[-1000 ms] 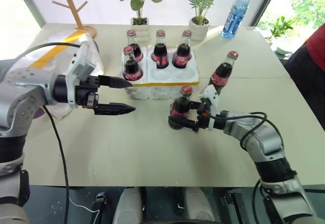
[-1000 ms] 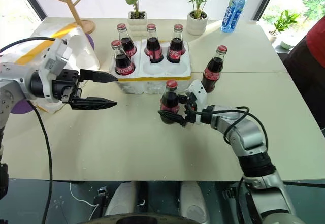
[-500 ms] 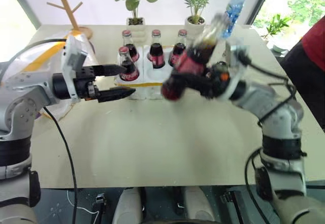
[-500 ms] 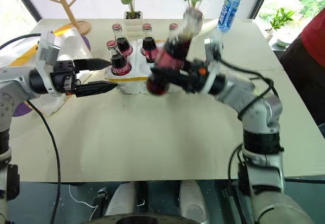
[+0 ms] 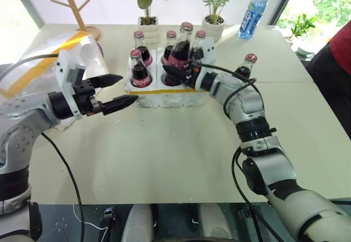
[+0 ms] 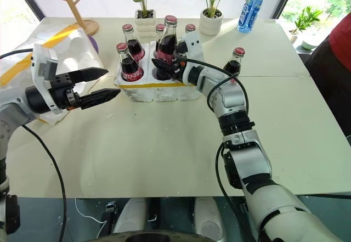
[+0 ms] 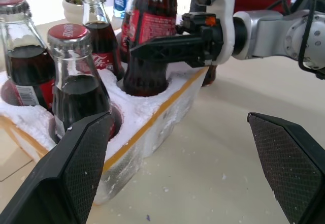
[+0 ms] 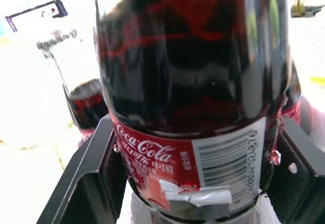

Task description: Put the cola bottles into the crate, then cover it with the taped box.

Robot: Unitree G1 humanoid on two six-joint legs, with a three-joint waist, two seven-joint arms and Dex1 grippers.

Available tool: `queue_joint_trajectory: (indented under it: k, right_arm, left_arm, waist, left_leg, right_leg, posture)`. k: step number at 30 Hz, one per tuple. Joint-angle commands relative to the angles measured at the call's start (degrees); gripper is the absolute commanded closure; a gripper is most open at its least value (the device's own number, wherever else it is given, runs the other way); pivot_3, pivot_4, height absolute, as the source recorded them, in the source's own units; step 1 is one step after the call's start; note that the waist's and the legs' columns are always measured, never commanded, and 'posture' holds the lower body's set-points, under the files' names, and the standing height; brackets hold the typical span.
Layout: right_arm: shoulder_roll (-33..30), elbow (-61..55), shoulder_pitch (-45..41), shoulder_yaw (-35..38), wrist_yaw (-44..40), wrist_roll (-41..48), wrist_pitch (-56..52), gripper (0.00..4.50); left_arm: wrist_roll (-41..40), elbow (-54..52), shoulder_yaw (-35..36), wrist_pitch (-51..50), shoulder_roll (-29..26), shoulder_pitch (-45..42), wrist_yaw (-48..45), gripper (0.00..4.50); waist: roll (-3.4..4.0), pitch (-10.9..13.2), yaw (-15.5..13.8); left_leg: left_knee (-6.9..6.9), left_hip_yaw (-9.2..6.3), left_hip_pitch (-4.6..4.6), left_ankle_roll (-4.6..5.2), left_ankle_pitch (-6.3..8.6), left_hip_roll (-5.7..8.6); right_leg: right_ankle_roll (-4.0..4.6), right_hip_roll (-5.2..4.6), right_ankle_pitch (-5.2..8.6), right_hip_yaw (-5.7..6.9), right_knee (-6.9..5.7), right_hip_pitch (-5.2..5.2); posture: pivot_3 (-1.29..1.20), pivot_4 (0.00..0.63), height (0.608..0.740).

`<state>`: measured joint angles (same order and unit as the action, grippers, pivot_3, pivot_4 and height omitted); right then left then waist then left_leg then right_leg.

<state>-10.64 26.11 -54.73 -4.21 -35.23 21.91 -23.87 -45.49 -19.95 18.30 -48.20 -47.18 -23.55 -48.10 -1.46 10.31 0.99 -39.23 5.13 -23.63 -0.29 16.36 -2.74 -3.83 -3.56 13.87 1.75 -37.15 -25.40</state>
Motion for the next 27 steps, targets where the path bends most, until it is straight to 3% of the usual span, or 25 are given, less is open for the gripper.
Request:
queue_joint_trajectory:
  k: [1, 4, 6, 8, 16, 24, 27]
  right_arm:
    - [0.2, -1.1, -1.2, -3.6, -2.1, -5.3, 5.2, 1.66]
    - [1.2, 1.5, -0.3, -5.0, -2.2, -8.0, 5.9, 1.66]
    - [1.7, 2.7, -0.2, -4.7, -1.9, -8.7, 5.9, 0.62]
    - [1.9, 2.7, 0.0, -3.9, -1.6, -8.8, 5.8, 0.06]
    - [-2.1, -16.4, 6.2, 1.9, -3.0, -1.9, -3.7, 0.06]
    - [-15.7, -48.0, 22.1, 14.5, -1.2, 18.3, -33.5, 0.06]
    - [-21.4, -55.4, 30.5, 19.5, 0.3, 20.9, -38.0, 0.06]
  left_arm:
    - [-1.0, -2.3, 1.9, 0.8, -1.0, -0.3, 0.8, 0.00]
    - [-0.8, -2.2, 1.4, 1.1, -0.8, -0.5, 1.1, 0.00]
    - [-0.5, -2.0, 0.9, 1.4, -0.7, -0.7, 1.0, 0.00]
    - [0.0, -1.6, 0.4, 1.8, -0.8, -1.1, 0.9, 0.00]
    - [0.4, -0.2, -1.0, 2.6, -0.7, -2.7, 0.4, 0.00]
    - [0.9, 1.6, -2.9, 3.8, -1.0, -3.4, -1.8, 0.00]
    - [1.4, 3.0, -4.5, 4.4, -0.9, -4.6, -3.5, 0.00]
  waist:
    - [0.00, 0.0, 0.1]
    - [0.00, 0.0, 0.2]
    - [0.00, 0.0, 0.1]
    - [-0.02, 0.0, 0.1]
    - [-0.01, 0.0, -0.1]
    - [-0.03, 0.0, -0.4]
    - [-0.03, 0.0, -0.4]
  left_leg:
    - [0.00, -0.01, 0.01, 0.00, 0.00, 0.00]
    - [0.01, -0.01, 0.11, 0.04, 0.02, 0.00]
    - [0.01, -0.03, 0.13, 0.04, 0.02, 0.00]
    - [0.01, -0.05, 0.18, 0.03, 0.02, -0.01]
    - [0.02, -0.05, 0.19, 0.02, 0.01, -0.01]
    - [0.02, -0.09, 0.19, 0.14, 0.08, 0.00]
    - [0.02, -0.10, 0.24, 0.16, 0.09, 0.02]
  right_leg:
    - [0.00, 0.01, 0.00, 0.00, 0.00, -0.01]
    - [0.01, 0.03, 0.01, -0.01, 0.00, 0.00]
    - [0.02, 0.05, 0.01, 0.00, -0.04, 0.00]
    - [0.02, 0.05, 0.01, 0.00, -0.05, 0.06]
    - [0.02, 0.00, 0.01, 0.00, -0.04, 0.08]
    - [0.02, -0.01, 0.01, 0.03, -0.01, 0.13]
    - [0.03, 0.02, 0.01, 0.04, -0.01, 0.17]
  posture:
    - [0.00, 0.150, 0.740]
    - [0.00, 0.150, 0.740]
    - [0.00, 0.150, 0.740]
    - [0.00, 0.150, 0.740]
    - [0.00, 0.150, 0.740]
    - [0.00, 0.150, 0.740]
    - [0.00, 0.150, 0.740]
